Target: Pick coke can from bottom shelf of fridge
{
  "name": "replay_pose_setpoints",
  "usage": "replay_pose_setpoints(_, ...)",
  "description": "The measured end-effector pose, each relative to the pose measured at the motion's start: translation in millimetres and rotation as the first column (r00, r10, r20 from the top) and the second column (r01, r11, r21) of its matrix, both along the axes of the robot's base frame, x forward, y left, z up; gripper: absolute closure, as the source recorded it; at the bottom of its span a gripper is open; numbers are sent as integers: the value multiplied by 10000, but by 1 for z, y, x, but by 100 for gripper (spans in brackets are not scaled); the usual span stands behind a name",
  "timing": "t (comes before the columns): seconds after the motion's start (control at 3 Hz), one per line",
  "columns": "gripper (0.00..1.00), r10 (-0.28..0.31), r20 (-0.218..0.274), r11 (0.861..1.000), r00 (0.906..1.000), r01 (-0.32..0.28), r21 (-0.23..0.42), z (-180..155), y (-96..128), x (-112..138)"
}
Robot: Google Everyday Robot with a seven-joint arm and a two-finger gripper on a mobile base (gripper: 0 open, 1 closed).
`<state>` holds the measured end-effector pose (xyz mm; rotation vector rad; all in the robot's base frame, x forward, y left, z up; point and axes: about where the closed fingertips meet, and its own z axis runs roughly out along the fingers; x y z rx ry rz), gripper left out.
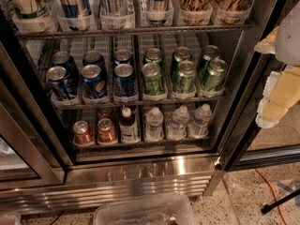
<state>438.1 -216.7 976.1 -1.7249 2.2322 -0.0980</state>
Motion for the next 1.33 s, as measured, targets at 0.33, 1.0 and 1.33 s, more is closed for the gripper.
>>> replay_pose_setpoints(0.33,0,0,0,10000,10000,0,0,0,0,0)
replay_pose_setpoints(1.0,0,136,-113,9982,9998,-129,580,-14,35,1)
replay_pose_setpoints(1.33,0,272,-221,9928,9994,-245,1176,-25,64,-2)
